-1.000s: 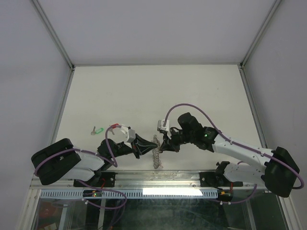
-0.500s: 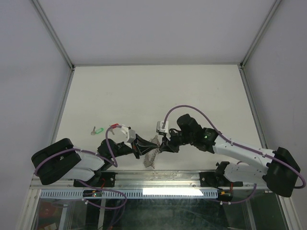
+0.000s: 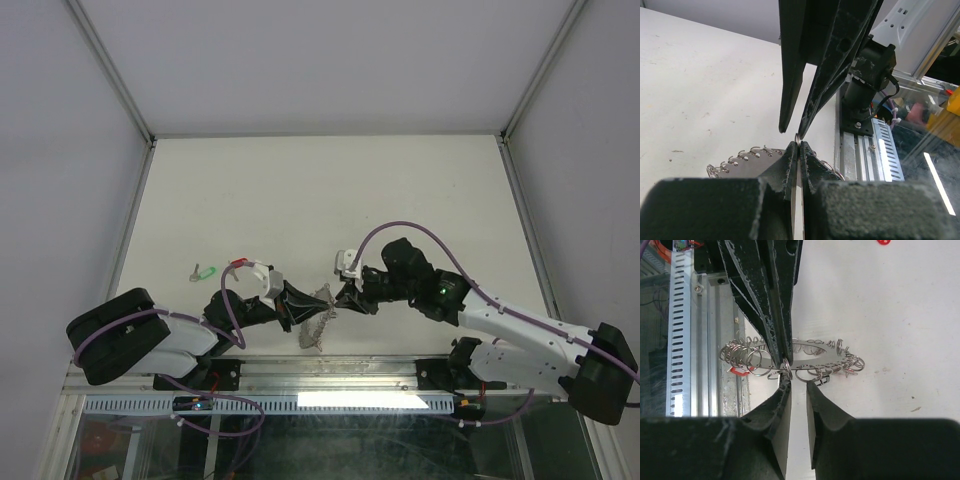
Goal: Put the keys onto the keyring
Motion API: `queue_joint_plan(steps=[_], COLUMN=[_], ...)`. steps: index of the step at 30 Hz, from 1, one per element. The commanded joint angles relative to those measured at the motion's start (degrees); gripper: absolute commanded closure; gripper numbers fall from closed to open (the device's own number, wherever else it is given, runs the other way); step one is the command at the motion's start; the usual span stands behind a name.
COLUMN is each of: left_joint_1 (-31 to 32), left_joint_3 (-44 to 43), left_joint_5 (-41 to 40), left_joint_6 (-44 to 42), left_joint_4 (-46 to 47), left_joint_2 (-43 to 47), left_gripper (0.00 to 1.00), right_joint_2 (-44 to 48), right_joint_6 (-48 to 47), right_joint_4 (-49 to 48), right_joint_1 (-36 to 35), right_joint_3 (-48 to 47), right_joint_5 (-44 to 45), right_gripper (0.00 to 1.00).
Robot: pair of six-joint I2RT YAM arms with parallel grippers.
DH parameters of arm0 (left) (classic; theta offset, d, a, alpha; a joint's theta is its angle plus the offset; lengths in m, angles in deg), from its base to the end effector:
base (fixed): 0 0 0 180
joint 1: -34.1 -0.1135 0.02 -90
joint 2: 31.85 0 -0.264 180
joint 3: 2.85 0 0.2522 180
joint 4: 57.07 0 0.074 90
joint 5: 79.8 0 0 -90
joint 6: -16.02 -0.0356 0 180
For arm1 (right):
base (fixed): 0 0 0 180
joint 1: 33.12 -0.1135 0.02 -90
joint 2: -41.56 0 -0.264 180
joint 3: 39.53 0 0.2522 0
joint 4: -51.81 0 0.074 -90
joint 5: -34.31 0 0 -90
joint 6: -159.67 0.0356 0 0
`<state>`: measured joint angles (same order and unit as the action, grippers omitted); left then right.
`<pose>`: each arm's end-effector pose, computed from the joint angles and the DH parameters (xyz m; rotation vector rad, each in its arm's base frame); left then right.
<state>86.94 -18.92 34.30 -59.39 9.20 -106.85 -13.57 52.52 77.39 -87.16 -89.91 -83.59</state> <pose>0.1016 -0.1582 0.1661 0.8571 1.3316 -1.2446 0.1107 0.1809 0.2560 -1.4920 1.5611 0.8917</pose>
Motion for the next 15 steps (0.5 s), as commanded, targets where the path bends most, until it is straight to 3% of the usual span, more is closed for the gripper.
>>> queue_joint_plan(steps=[1, 15], left_joint_1=[0.0, 0.0], left_joint_3=[-0.9, -1.2], left_joint_5=[0.5, 0.3], left_joint_6=[0.9, 0.7], left_joint_4=[5.2, 4.5], left_joint_2=[0.1, 0.2], left_gripper=[1.00, 1.00], right_joint_2=[-1.7, -2.4], right_joint_6=[-1.3, -0.7], right_joint_4=[-3.5, -4.3], right_joint_1=[0.0, 0.0], right_joint_3=[-0.5, -0.4], right_joint_5=[-2.2, -7.0], right_gripper=[0.80, 0.79])
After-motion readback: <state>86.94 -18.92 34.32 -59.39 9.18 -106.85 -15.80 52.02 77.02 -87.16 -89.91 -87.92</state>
